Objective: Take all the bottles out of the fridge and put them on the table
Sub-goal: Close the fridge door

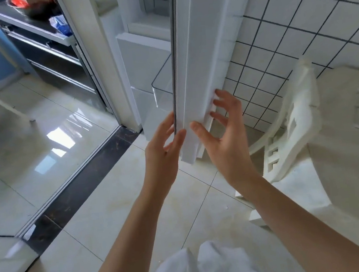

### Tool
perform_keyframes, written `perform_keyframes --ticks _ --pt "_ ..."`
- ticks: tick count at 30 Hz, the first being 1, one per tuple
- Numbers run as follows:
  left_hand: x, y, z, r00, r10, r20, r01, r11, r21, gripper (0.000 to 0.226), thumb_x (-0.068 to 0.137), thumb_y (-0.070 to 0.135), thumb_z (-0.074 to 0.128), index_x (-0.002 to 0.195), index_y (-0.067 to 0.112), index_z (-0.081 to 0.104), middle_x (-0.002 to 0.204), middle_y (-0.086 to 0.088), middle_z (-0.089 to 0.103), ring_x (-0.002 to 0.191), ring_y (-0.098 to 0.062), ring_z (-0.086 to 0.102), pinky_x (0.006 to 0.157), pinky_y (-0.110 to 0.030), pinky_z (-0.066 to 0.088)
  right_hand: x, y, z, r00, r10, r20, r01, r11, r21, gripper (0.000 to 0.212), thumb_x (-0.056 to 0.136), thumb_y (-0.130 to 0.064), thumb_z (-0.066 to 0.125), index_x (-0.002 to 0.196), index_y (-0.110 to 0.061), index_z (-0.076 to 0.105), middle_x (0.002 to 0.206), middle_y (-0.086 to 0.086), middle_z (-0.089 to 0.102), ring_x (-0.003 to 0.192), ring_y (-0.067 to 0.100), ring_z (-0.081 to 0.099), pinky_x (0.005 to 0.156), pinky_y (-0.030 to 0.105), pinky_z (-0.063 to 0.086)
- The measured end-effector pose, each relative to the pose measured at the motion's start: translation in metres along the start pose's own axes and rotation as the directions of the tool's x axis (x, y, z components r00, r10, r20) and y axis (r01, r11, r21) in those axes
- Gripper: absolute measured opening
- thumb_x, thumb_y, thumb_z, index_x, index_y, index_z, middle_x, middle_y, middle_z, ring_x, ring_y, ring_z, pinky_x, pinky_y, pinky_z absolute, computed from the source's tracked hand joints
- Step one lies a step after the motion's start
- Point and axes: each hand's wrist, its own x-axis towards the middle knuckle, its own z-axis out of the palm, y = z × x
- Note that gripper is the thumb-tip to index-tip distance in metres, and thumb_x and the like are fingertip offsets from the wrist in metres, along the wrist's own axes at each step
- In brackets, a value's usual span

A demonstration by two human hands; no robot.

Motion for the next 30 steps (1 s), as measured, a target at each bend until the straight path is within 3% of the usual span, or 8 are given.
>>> perform_keyframes --ticks 2,5,8,12,16,21,25,30 --pt "0.017 -0.003 -0.029 1.0 -0.005 0.011 0.005 1.0 -0.013 0.042 0.097 0.017 0.057 0.139 0.015 0.052 0.132 0.001 0.062 0.122 -0.013 0.059 0.097 -0.027 0.049 0.007 -0.008 0.031 1.0 0.02 -0.023 -0.019 0.999 0.027 0.071 0.079 -0.02 0.078 0.136 -0.01 0.038 0.133 0.007 0.047 0.123 0.02 0.049 0.087 0.008 0.046" --pt "0.041 -0.009 -0.065 0.999 -0.019 0.049 0.021 0.999 -0.05 0.045 0.096 0.018 0.058 0.14 0.01 0.049 0.136 -0.007 0.059 0.126 -0.024 0.056 0.105 -0.051 0.043 0.022 -0.019 0.071 0.998 0.045 -0.04 -0.045 0.999 0.001 0.071 0.077 -0.02 0.08 0.134 -0.01 0.039 0.125 -0.004 0.046 0.121 0.017 0.048 0.097 0.029 0.049" --pt "0.067 -0.016 -0.098 0.999 -0.017 0.049 0.021 0.997 -0.076 0.046 0.097 0.018 0.056 0.141 0.01 0.048 0.137 -0.008 0.058 0.127 -0.026 0.055 0.106 -0.055 0.041 0.037 -0.024 0.11 0.998 0.044 -0.052 -0.044 0.999 -0.003 0.066 0.08 -0.021 0.077 0.133 -0.009 0.04 0.121 -0.008 0.044 0.119 0.018 0.048 0.098 0.033 0.049" --pt "0.101 -0.024 -0.133 0.999 -0.003 0.053 0.007 0.996 -0.089 0.042 0.098 0.018 0.055 0.139 0.012 0.05 0.135 -0.004 0.061 0.125 -0.021 0.057 0.105 -0.05 0.045 0.06 -0.025 0.155 0.998 0.006 -0.055 -0.008 0.999 -0.037 0.063 0.083 -0.024 0.074 0.134 -0.007 0.04 0.122 -0.005 0.043 0.116 0.018 0.049 0.095 0.024 0.048" --pt "0.14 -0.032 -0.163 0.999 0.003 0.034 0.0 0.996 -0.092 0.042 0.098 0.014 0.054 0.139 0.007 0.049 0.13 0.005 0.064 0.121 -0.009 0.059 0.096 -0.025 0.05 0.09 -0.019 0.194 1.0 0.014 -0.023 -0.015 1.0 -0.018 0.066 0.082 -0.024 0.075 0.135 -0.009 0.038 0.128 0.008 0.044 0.111 0.012 0.047 0.083 0.007 0.045" --pt "0.195 -0.039 -0.19 0.999 -0.033 -0.025 0.031 0.996 -0.086 0.03 0.099 0.018 0.054 0.128 0.016 0.058 0.111 0.022 0.07 0.107 0.0 0.065 0.081 -0.011 0.049 0.131 -0.007 0.237 0.995 -0.062 0.073 0.074 0.981 -0.18 0.078 0.08 -0.029 0.075 0.141 -0.008 0.031 0.131 0.014 0.039 0.118 0.023 0.045 0.098 0.022 0.045" --pt "0.239 -0.045 -0.201 0.995 -0.044 -0.091 0.034 0.993 -0.112 0.027 0.099 0.02 0.053 0.125 0.027 0.057 0.111 0.022 0.07 0.107 -0.001 0.065 0.081 -0.012 0.05 0.168 0.005 0.264 0.982 -0.084 0.17 0.133 0.943 -0.304 0.08 0.084 -0.029 0.072 0.146 -0.013 0.024 0.136 0.012 0.034 0.124 0.025 0.04 0.102 0.031 0.044" --pt "0.305 -0.059 -0.211 0.988 -0.043 -0.148 0.025 0.992 -0.123 0.027 0.1 0.02 0.051 0.127 0.022 0.057 0.109 0.021 0.07 0.108 -0.002 0.065 0.085 -0.016 0.05 0.222 0.02 0.291 0.961 -0.191 0.2 0.266 0.837 -0.478 0.07 0.087 -0.019 0.068 0.146 -0.01 0.03 0.137 0.015 0.037 0.125 0.028 0.041 0.098 0.03 0.045"
